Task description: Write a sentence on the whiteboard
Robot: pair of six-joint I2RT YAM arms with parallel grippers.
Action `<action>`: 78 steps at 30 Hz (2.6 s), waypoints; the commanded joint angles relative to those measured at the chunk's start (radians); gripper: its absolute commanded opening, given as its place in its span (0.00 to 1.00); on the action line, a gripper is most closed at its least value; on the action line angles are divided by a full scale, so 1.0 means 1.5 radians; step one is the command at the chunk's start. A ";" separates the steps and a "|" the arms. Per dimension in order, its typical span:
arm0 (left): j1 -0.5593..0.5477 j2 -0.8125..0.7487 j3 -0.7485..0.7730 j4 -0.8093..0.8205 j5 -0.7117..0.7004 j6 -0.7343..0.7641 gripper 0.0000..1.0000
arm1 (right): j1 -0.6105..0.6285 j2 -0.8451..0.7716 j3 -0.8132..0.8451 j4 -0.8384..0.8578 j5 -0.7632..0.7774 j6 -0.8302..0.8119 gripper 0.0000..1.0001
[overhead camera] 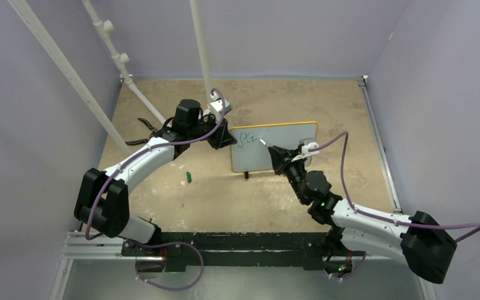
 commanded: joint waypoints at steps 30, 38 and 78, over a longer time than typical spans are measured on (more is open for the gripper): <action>0.000 -0.013 0.000 0.004 -0.026 0.021 0.00 | -0.002 -0.019 0.024 -0.002 0.038 -0.014 0.00; 0.000 -0.013 0.000 0.005 -0.027 0.021 0.00 | -0.002 -0.004 0.026 0.020 0.017 -0.020 0.00; 0.000 -0.014 0.001 0.003 -0.030 0.021 0.00 | -0.002 -0.005 0.017 -0.045 0.068 0.021 0.00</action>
